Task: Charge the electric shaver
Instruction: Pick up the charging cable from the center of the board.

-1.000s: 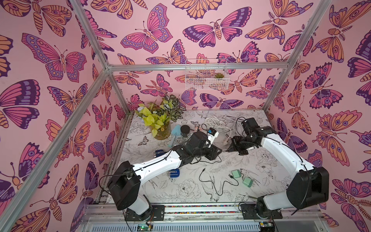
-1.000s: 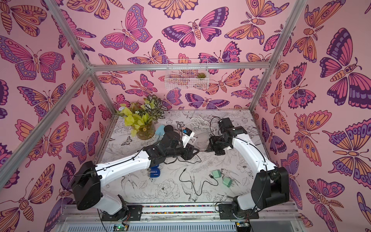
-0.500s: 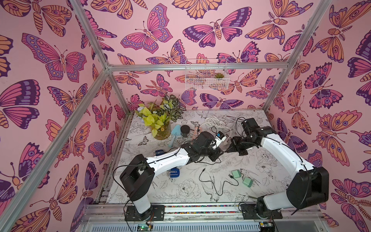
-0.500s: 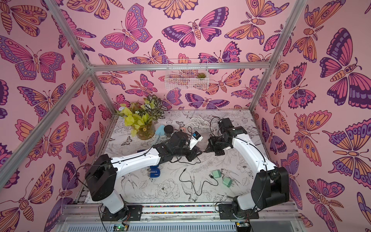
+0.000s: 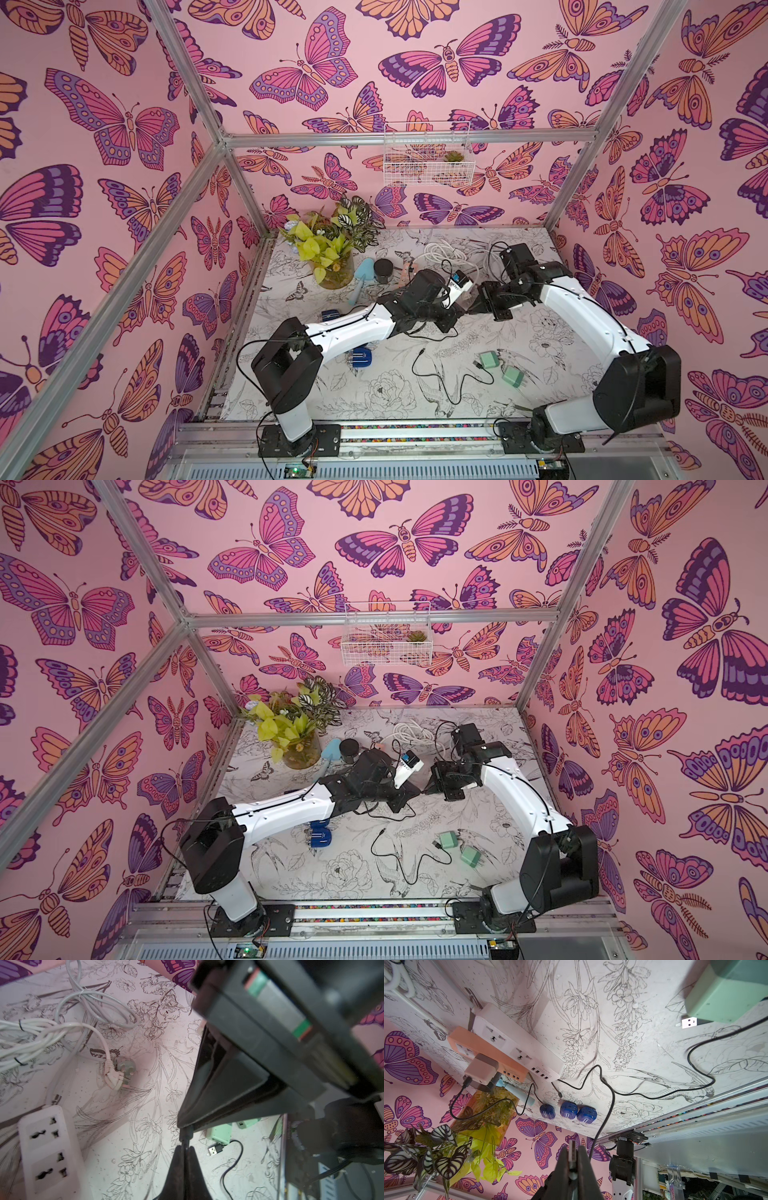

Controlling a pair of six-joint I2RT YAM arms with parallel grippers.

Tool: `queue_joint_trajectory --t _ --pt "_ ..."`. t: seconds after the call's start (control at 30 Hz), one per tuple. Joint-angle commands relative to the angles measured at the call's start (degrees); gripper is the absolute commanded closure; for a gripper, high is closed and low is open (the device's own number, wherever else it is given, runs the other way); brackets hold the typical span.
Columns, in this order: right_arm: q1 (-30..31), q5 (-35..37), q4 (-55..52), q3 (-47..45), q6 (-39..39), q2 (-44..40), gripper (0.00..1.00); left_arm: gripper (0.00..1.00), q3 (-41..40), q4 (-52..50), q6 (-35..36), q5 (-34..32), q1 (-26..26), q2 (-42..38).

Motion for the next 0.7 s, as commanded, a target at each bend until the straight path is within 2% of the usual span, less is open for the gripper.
queue_joint_trajectory --t 0.0,0.13,0.2,0.27,0.43,0.53,0.6,0.67 --pt "0.4 -1.2 2.7 -0.9 1.1 -0.9 0.94 1.00 0.5 1.2 -1.1 2.0 -0.2 0.2" --pt "-0.4 0.1 9.7 -0.7 -3.7 -1.4 0.65 1.00 -0.9 1.0 -7.7 3.9 2.1 -3.1" --pt "-1.2 -0.4 17.8 -1.5 -8.8 -2.4 0.58 1.00 -1.1 0.8 -14.0 8.7 5.1 -4.6" --pt "-2.1 -2.8 27.6 -3.2 -15.6 -3.5 0.54 1.00 -0.9 0.3 -22.7 14.7 8.7 -5.4" --pt "-2.9 -11.6 41.1 -9.5 -31.0 -6.5 0.52 1.00 -0.6 0.6 -41.1 30.7 15.2 -3.8" --pt "-2.0 -14.8 48.6 -15.2 -37.5 -9.5 0.49 1.00 -1.3 2.6 -52.3 37.9 17.9 -1.8" --pt "-1.9 -16.7 56.6 -19.7 -36.0 -10.6 0.49 1.00 -2.9 7.6 -59.1 40.5 19.2 -1.2" --pt "-1.7 -17.8 68.3 -24.7 -31.2 -11.3 0.48 1.00 -4.7 15.7 -67.4 42.1 20.2 -0.7"
